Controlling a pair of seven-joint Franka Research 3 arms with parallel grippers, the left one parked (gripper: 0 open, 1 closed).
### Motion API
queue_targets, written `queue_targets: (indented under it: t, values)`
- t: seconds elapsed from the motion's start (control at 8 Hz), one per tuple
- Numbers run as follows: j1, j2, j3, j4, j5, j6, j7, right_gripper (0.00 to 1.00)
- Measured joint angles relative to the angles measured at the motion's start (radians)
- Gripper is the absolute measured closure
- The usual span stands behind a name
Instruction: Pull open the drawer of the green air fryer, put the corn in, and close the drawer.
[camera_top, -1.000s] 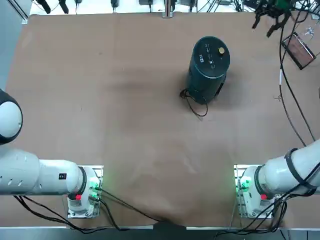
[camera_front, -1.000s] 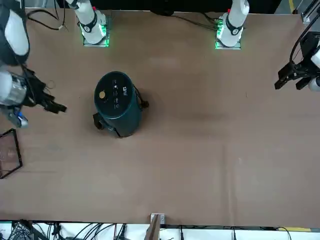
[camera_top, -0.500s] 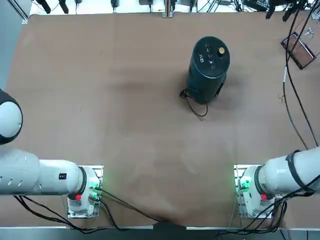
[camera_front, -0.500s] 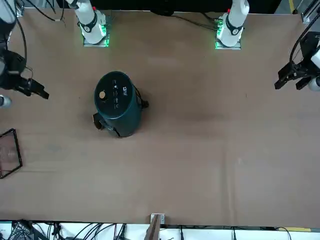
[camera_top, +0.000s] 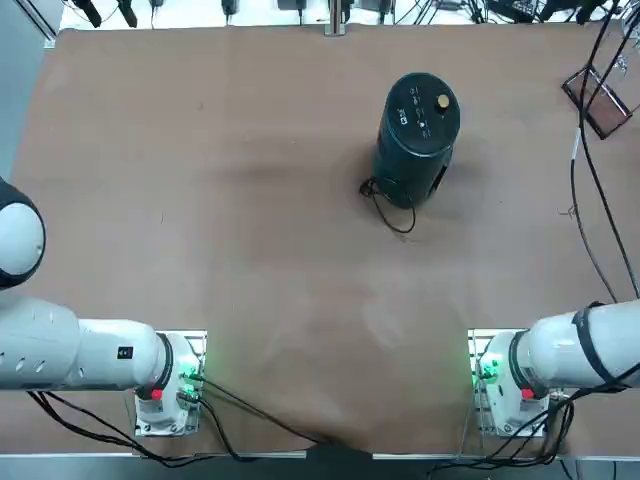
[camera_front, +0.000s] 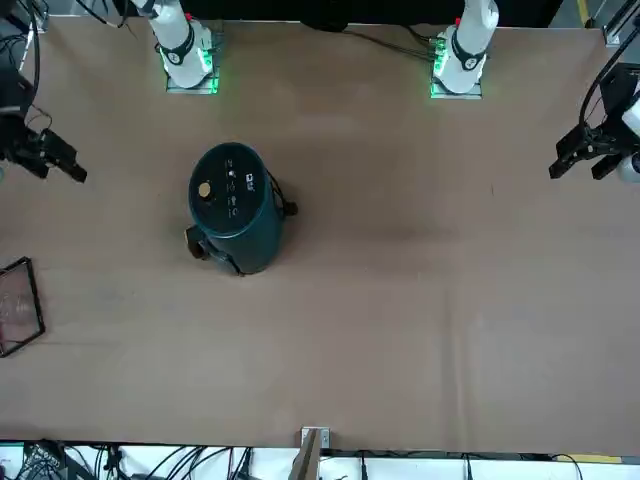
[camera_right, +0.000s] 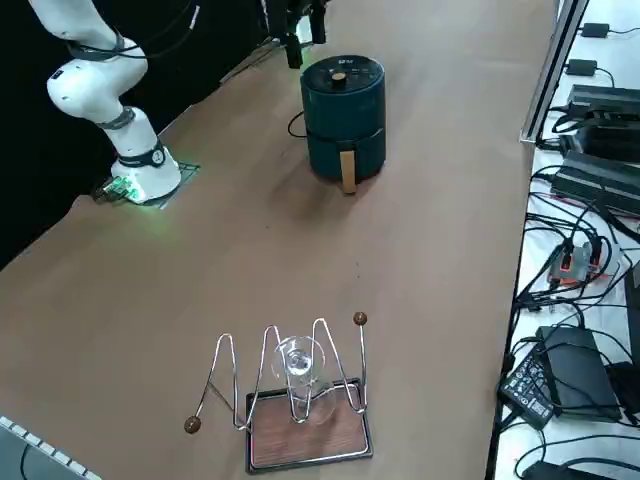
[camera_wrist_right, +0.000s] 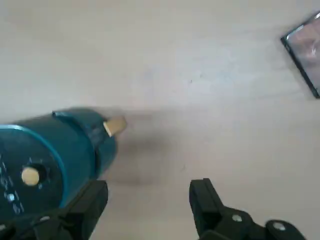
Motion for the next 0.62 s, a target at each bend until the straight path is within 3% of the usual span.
queue_targets:
  t: [0.38, 0.62]
  values:
    - [0.042, -0.031, -0.028, -0.022, -0.001, -0.043, -0.001, 0.00]
    - [0.084, -0.034, -0.066, -0.022, -0.003, -0.044, -0.016, 0.00]
